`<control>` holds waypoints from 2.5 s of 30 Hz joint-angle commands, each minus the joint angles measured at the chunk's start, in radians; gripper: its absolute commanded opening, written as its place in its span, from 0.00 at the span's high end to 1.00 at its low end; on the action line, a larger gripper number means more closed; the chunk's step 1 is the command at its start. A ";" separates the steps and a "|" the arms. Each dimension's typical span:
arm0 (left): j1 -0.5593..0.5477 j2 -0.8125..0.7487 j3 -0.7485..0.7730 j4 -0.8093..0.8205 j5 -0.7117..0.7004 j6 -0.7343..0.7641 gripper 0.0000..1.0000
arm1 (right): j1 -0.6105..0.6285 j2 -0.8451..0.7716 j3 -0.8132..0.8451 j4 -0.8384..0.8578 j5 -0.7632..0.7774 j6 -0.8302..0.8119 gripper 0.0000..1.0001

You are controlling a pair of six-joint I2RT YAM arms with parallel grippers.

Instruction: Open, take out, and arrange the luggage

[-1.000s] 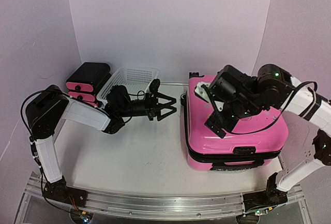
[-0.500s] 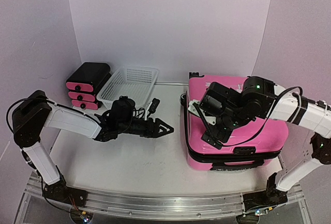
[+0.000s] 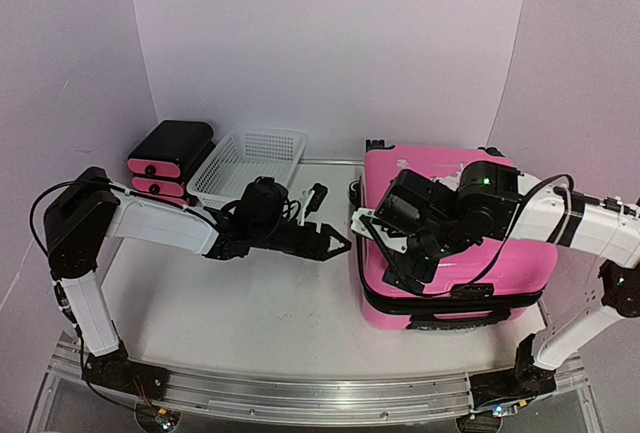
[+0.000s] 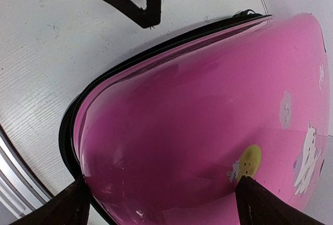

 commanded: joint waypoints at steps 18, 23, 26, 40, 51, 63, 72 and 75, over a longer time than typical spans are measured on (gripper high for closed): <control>-0.006 0.197 0.193 -0.005 0.080 -0.134 0.54 | 0.000 -0.009 -0.031 0.092 0.032 0.010 0.02; -0.008 0.190 0.169 -0.004 0.070 -0.142 0.60 | 0.000 -0.010 -0.015 0.093 0.034 0.000 0.02; -0.013 0.204 0.189 -0.005 0.115 -0.138 0.49 | -0.001 -0.010 -0.012 0.095 0.037 -0.003 0.02; -0.018 0.163 0.295 -0.005 0.264 -0.059 0.30 | 0.001 -0.035 0.023 0.096 0.003 0.012 0.02; -0.018 0.199 0.409 -0.010 0.303 -0.048 0.25 | 0.003 -0.132 0.056 0.064 -0.471 -0.015 0.21; -0.014 0.173 0.368 -0.100 0.202 -0.008 0.29 | 0.003 -0.080 -0.014 0.082 -0.341 0.113 0.80; 0.126 0.199 0.400 -0.142 0.194 -0.063 0.33 | 0.002 -0.153 0.036 0.082 0.072 0.254 0.31; 0.169 0.258 0.538 -0.140 0.302 -0.012 0.28 | -0.004 -0.142 0.059 0.084 0.129 0.271 0.22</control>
